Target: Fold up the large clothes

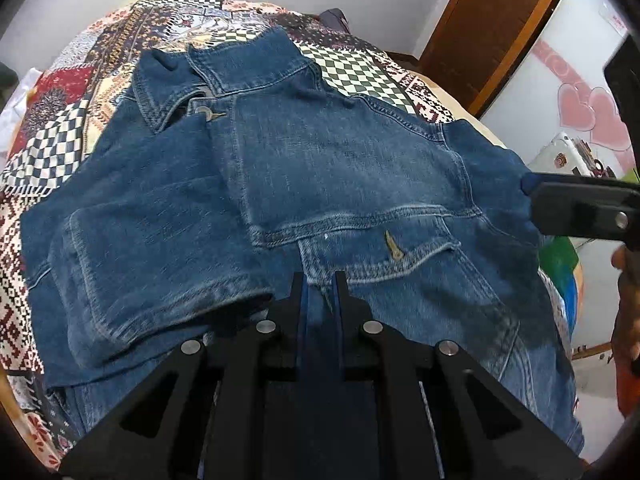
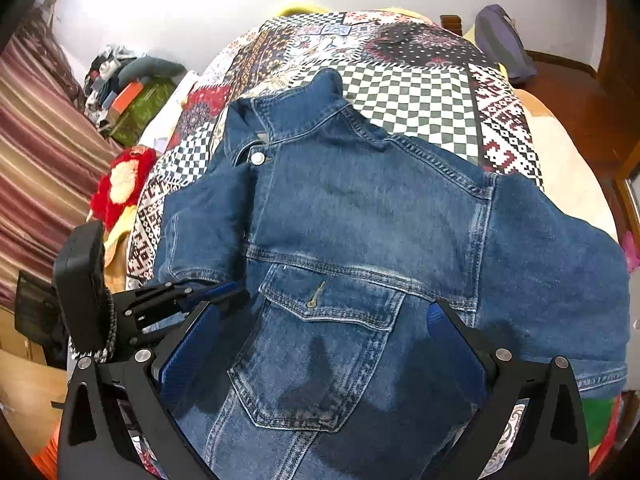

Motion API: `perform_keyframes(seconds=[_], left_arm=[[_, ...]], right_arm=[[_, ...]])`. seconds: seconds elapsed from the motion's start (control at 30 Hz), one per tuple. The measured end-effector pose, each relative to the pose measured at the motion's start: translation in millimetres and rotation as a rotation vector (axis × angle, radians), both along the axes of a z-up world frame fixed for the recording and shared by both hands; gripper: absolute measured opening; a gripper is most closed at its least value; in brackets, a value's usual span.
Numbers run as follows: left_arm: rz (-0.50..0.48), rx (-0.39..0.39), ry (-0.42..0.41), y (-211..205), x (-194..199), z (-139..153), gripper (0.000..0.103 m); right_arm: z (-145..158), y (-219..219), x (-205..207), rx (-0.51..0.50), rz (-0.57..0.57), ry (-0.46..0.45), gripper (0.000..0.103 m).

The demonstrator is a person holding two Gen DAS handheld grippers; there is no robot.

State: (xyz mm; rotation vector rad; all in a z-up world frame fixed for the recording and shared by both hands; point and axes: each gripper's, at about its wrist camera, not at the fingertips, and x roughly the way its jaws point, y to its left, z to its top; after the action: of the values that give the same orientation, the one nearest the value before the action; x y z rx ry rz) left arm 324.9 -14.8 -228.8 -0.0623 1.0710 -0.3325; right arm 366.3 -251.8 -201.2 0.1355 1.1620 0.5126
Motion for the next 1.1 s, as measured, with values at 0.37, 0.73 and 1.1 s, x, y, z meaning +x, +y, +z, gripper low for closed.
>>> perform_keyframes(seconds=[0.37,0.73,1.1], left_arm=[[0.286,0.125,-0.220,118,-50,59,0.062],[0.537,0.154,-0.148,229,-106,20,0.084],[0.588,0.074,-0.052,264,-119,-25,0.084]], right_arm=[[28,92,-18,-0.058,0.175,-0.123,0.103],[-5,230,-26,-0.123,0.385,-0.024,0.103],[-89,309,-9,-0.377,0.439,-0.039,0.103]])
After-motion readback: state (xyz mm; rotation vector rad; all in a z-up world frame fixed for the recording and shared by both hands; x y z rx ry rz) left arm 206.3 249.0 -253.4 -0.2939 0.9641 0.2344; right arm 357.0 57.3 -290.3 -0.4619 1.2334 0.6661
